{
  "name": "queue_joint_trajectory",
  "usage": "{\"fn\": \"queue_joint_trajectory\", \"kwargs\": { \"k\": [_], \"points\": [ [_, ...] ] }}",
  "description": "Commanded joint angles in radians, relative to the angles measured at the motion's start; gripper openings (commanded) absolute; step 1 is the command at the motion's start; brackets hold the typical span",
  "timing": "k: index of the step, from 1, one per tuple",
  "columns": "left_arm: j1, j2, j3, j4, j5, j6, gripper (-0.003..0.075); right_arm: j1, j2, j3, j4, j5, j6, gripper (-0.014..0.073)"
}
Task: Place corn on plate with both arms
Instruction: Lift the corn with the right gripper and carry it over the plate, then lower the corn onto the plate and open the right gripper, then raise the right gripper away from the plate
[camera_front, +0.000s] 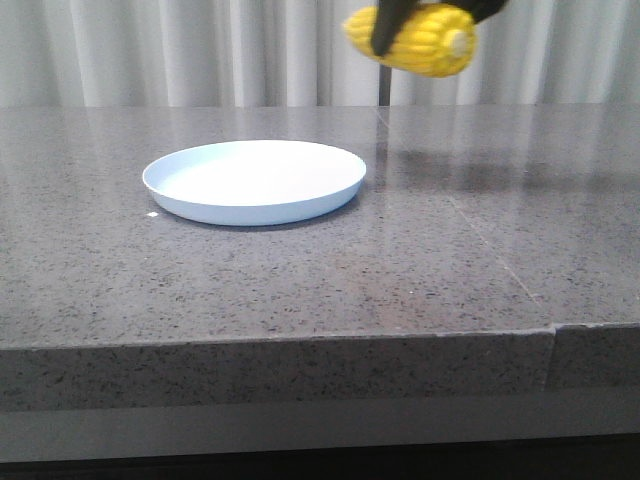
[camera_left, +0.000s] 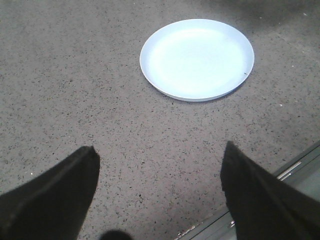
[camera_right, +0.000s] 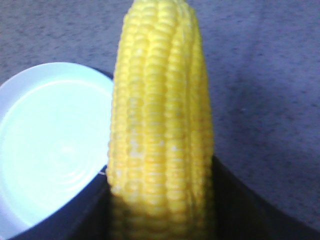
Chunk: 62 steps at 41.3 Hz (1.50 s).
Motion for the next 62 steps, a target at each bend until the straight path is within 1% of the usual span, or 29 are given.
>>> {"fn": "queue_joint_trajectory", "kwargs": {
  "k": [1, 6, 14, 19, 28, 30, 33, 34, 38, 40, 44, 50, 52, 57, 62],
  "points": [
    [-0.008, 0.000, -0.026, -0.012, -0.076, -0.012, 0.0490, 0.045, -0.051, -0.034, 0.031, -0.067, -0.010, 0.0274],
    [-0.008, 0.000, -0.026, -0.012, -0.076, -0.012, 0.0490, 0.108, -0.024, -0.033, 0.046, -0.107, 0.012, 0.0274],
    [-0.008, 0.000, -0.026, -0.012, -0.076, -0.012, 0.0490, 0.196, 0.055, -0.032, 0.045, -0.249, 0.109, 0.0279],
    [-0.008, 0.000, -0.026, -0.012, -0.076, -0.012, 0.0490, 0.217, 0.108, -0.032, 0.045, -0.318, 0.153, 0.0281],
    [-0.008, 0.000, -0.026, -0.012, -0.076, -0.012, 0.0490, 0.218, 0.160, -0.031, 0.011, -0.353, 0.186, 0.0281],
    [-0.008, 0.000, -0.026, -0.012, -0.076, -0.012, 0.0490, 0.218, 0.168, -0.031, 0.011, -0.346, 0.186, 0.0296],
    [-0.008, 0.000, -0.026, -0.012, -0.076, -0.012, 0.0490, 0.218, 0.178, -0.031, 0.011, -0.328, 0.186, 0.0379],
    [-0.008, 0.000, -0.026, -0.012, -0.076, -0.012, 0.0490, 0.218, 0.179, -0.031, 0.011, -0.324, 0.186, 0.0414],
    [-0.008, 0.000, -0.026, -0.012, -0.076, -0.012, 0.0490, 0.218, 0.173, -0.031, 0.011, -0.308, 0.186, 0.0602],
    [-0.008, 0.000, -0.026, -0.012, -0.076, -0.012, 0.0490, 0.218, 0.162, -0.031, 0.009, -0.300, 0.186, 0.0671],
    [-0.008, 0.000, -0.026, -0.012, -0.076, -0.012, 0.0490, 0.218, 0.127, -0.032, -0.021, -0.286, 0.186, 0.0644],
    [-0.008, 0.000, -0.026, -0.012, -0.076, -0.012, 0.0490, 0.218, 0.040, -0.032, -0.096, -0.221, 0.178, 0.0645],
    [-0.008, 0.000, -0.026, -0.012, -0.076, -0.012, 0.0490, 0.218, -0.005, -0.032, -0.125, -0.191, 0.146, 0.0645],
    [-0.008, 0.000, -0.026, -0.012, -0.076, -0.012, 0.0490, 0.218, -0.111, -0.028, -0.140, -0.099, 0.026, 0.0645],
    [-0.008, 0.000, -0.026, -0.012, -0.076, -0.012, 0.0490, 0.218, -0.240, 0.036, -0.145, -0.051, -0.049, 0.0645]
  ]
}}
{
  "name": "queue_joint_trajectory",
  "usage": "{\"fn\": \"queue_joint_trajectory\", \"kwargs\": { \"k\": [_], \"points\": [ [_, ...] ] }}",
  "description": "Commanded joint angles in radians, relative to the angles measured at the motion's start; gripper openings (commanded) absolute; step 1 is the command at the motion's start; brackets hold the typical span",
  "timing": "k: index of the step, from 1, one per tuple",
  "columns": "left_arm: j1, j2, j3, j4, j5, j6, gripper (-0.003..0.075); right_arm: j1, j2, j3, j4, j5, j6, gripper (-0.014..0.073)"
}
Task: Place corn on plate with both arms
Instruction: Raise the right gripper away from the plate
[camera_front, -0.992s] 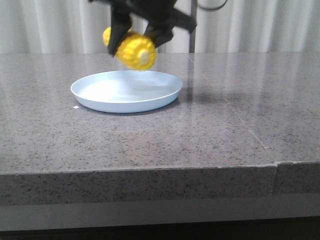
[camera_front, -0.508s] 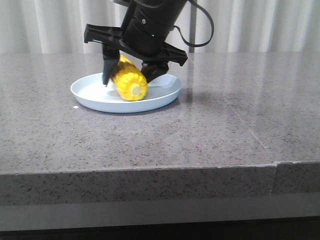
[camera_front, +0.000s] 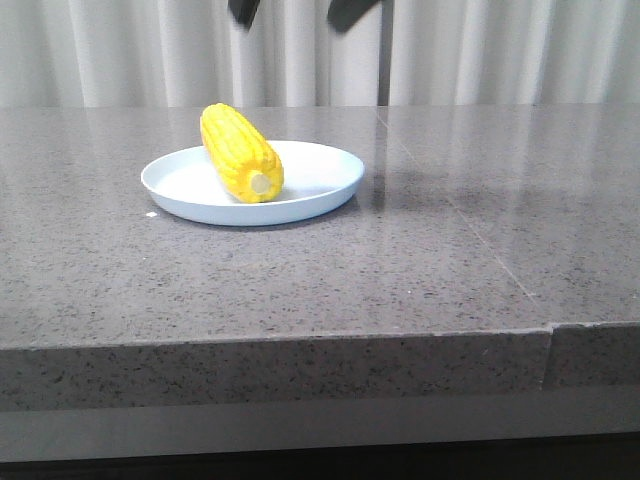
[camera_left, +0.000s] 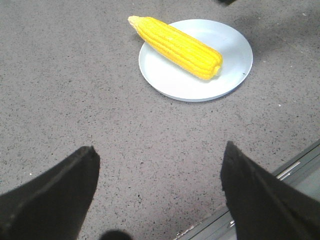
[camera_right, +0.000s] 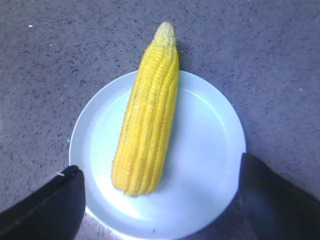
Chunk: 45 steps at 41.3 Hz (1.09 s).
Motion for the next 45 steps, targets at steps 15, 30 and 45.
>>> {"fn": "queue_joint_trajectory", "kwargs": {
  "k": [15, 30, 45],
  "points": [
    [-0.008, 0.000, -0.026, -0.012, -0.076, -0.012, 0.0490, -0.001, -0.582, 0.354, -0.094, 0.028, -0.091, 0.0645],
    [-0.008, 0.000, -0.026, -0.012, -0.076, -0.012, 0.0490, -0.001, -0.936, 0.631, -0.094, 0.078, -0.060, 0.0645],
    [-0.008, 0.000, -0.026, -0.012, -0.076, -0.012, 0.0484, -0.001, -1.169, 0.793, -0.115, 0.074, -0.060, 0.0609]
  ]
}}
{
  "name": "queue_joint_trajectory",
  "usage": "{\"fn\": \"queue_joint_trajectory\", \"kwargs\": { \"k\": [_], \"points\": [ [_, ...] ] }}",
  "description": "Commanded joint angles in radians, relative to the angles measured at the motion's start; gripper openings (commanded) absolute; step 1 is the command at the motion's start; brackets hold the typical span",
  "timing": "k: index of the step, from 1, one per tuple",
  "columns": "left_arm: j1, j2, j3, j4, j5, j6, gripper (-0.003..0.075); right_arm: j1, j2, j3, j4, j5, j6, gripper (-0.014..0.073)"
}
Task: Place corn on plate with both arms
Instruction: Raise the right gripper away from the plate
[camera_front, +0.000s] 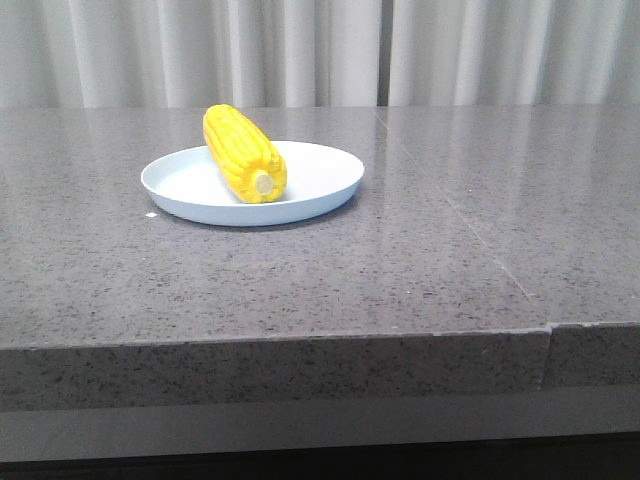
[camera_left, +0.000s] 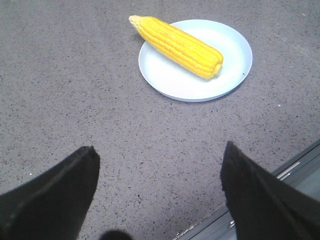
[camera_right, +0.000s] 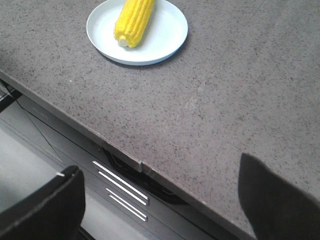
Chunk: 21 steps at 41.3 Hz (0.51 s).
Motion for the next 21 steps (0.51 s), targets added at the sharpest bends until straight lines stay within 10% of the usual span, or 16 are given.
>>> {"fn": "queue_joint_trajectory", "kwargs": {
  "k": [1, 14, 21],
  "points": [
    [-0.008, 0.000, -0.026, -0.012, -0.076, -0.012, 0.0469, -0.001, -0.029, -0.003, -0.027, -0.065, 0.000, 0.0579],
    [-0.008, 0.000, -0.026, -0.012, -0.076, -0.012, 0.0067, -0.001, -0.034, -0.001, -0.029, -0.065, 0.000, -0.0015],
    [-0.008, 0.000, -0.026, -0.012, -0.076, -0.012, -0.0020, -0.001, -0.034, -0.001, -0.030, -0.064, 0.000, -0.0068]
  ]
}}
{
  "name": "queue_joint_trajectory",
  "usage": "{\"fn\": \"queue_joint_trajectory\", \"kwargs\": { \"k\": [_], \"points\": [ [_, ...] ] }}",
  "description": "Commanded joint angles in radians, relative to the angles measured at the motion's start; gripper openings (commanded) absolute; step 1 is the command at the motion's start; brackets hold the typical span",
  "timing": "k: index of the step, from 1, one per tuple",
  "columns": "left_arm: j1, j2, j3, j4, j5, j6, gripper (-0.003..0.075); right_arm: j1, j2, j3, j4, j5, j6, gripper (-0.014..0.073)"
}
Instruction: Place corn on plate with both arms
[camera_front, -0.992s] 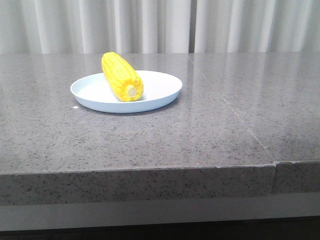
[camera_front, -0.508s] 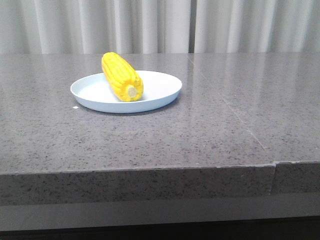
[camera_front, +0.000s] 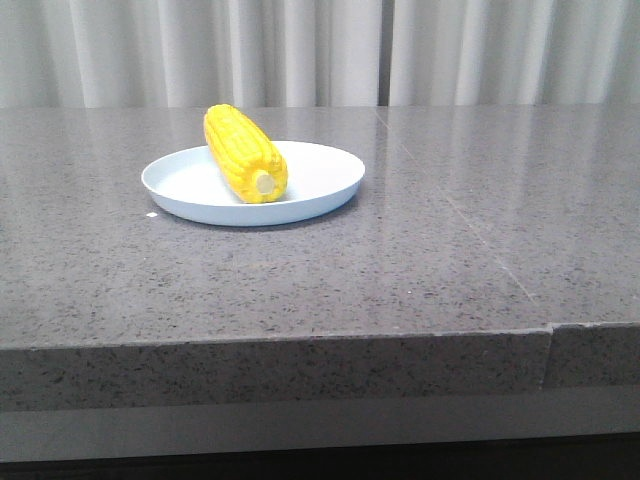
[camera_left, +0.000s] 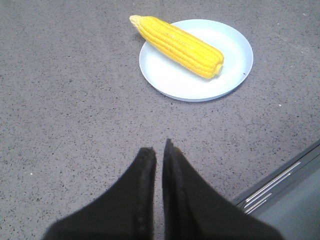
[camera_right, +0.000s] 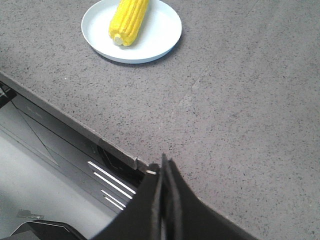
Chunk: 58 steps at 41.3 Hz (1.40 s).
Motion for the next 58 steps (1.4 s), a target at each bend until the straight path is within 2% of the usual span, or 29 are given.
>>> {"fn": "queue_joint_trajectory", "kwargs": {
  "k": [1, 22, 30, 34, 43, 50, 58],
  "points": [
    [-0.008, 0.000, -0.026, -0.012, -0.076, -0.012, -0.0020, -0.001, 0.004, -0.021, -0.015, -0.066, -0.005, -0.0068],
    [-0.008, -0.008, -0.019, -0.012, -0.079, -0.012, -0.0020, -0.001, 0.004, -0.021, -0.015, -0.066, -0.005, -0.0068],
    [0.111, -0.112, 0.082, -0.022, -0.163, -0.012, -0.0020, -0.001, 0.004, -0.021, -0.015, -0.066, -0.005, -0.0068],
    [0.201, -0.212, 0.203, -0.022, -0.271, -0.012, -0.0020, -0.001, 0.004, -0.021, -0.015, -0.066, -0.005, -0.0068],
    [0.369, -0.476, 0.546, -0.035, -0.634, -0.012, -0.0020, -0.001, 0.004, -0.021, -0.015, -0.066, -0.005, -0.0068],
    [0.435, -0.612, 0.750, -0.058, -0.821, -0.012, -0.0020, -0.001, 0.004, -0.021, -0.015, -0.066, -0.005, -0.0068],
    [0.449, -0.663, 0.895, -0.062, -0.984, -0.012, -0.0020, -0.001, 0.004, -0.021, -0.015, -0.066, -0.005, -0.0068]
  ]
}}
